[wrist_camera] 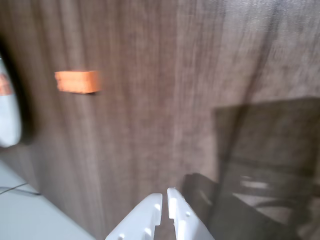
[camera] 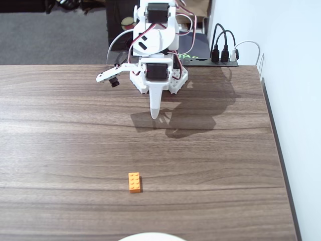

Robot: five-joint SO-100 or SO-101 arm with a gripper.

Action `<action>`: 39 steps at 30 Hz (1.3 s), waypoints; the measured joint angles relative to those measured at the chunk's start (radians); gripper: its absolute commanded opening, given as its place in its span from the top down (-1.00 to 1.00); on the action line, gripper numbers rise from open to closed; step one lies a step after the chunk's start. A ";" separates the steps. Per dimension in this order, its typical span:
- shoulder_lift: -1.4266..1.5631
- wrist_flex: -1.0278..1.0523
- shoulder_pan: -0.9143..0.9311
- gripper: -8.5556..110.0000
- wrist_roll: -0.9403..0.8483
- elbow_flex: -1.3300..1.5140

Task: Grasp a lego block and put it on the plate.

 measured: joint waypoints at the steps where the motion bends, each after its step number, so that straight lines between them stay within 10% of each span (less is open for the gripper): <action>1: 0.032 0.009 0.002 0.85 0.000 0.005; 39: 0.067 0.023 0.000 0.85 0.000 0.008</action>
